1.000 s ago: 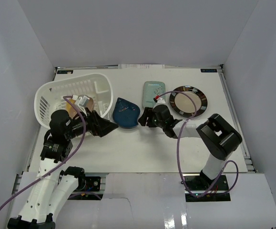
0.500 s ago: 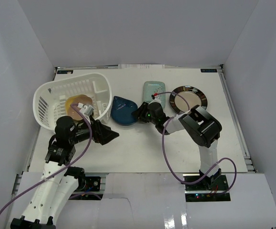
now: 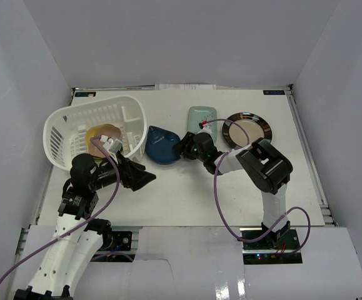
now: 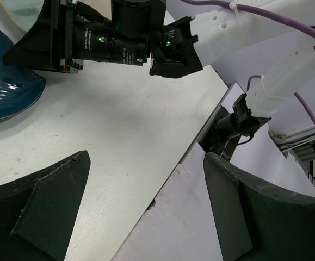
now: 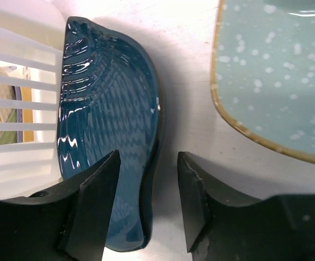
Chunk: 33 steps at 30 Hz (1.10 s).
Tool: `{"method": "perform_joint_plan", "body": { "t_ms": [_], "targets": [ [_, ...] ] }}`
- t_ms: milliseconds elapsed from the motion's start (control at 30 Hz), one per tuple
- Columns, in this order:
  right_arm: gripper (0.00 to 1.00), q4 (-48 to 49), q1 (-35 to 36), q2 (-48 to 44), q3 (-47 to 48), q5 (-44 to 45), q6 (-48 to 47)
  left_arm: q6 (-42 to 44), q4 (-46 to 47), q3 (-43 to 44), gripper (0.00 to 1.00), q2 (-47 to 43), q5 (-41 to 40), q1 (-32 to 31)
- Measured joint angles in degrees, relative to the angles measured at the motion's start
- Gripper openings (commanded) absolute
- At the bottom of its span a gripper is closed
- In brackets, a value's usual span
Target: Place the plates into the plastic bin on the countertop
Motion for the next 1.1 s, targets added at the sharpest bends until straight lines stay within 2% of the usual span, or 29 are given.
{"method": "perform_joint_plan", "body": {
  "t_ms": [67, 100, 133, 200, 233, 267, 367, 467, 633, 767, 833, 900, 1000, 1100],
  "targets": [
    [0.51, -0.46, 0.17, 0.09, 0.68, -0.35, -0.37, 0.00, 0.00, 0.00, 0.96, 0.00, -0.24, 0.00],
    [0.44, -0.83, 0.35, 0.42, 1.25, -0.46, -0.57, 0.00, 0.00, 0.00, 0.96, 0.00, -0.42, 0.02],
    [0.31, -1.44, 0.46, 0.98, 2.12, -0.57, -0.81, 0.00, 0.00, 0.00, 0.96, 0.00, -0.68, 0.07],
    [0.20, -2.58, 0.81, 2.34, 3.58, -0.48, -1.20, 0.02, -0.02, 0.00, 0.96, 0.02, -1.33, 0.33],
    [0.10, -2.40, 0.90, 2.64, 3.67, -0.07, -0.98, 0.02, -0.02, 0.00, 0.96, 0.00, -1.68, 0.42],
    [0.08, -2.38, 0.96, 2.67, 3.65, 0.24, -0.59, 0.04, -0.04, 0.00, 0.97, -0.07, -2.21, 0.46],
    [0.08, -1.53, 1.31, 1.11, 1.57, 1.44, -0.15, 0.07, -0.11, 0.11, 0.97, -0.24, -3.52, 0.68],
    [0.08, -2.80, 1.97, -4.81, -4.81, 3.48, -1.40, -0.39, -0.26, 1.40, 0.98, 0.24, -4.50, 0.70],
    [0.08, -9.46, 3.48, -20.52, -15.28, 8.66, -7.21, -2.36, 0.83, 10.01, 0.98, 2.86, -6.34, 0.70],
    [0.08, -14.71, 5.05, -33.31, -16.20, 12.04, -13.90, -3.96, 2.64, 16.98, 0.98, 3.43, -8.76, 0.70],
    [0.08, -16.13, 6.05, -36.92, -13.53, 13.22, -17.29, -4.90, 3.56, 19.34, 0.98, 3.34, -9.64, 0.70],
    [0.08, -17.20, 7.63, -36.81, -7.98, 14.01, -20.98, -5.77, 4.39, 20.83, 0.98, 3.10, -10.27, 0.70],
    [0.08, -18.01, 10.80, -32.02, 2.95, 13.97, -25.42, -6.91, 4.94, 22.43, 0.98, 2.97, -10.84, 0.70],
    [0.08, -18.62, 13.75, -22.95, 16.55, 12.59, -28.72, -7.61, 5.29, 23.17, 0.98, 2.60, -11.37, 0.70]
  ]
}}
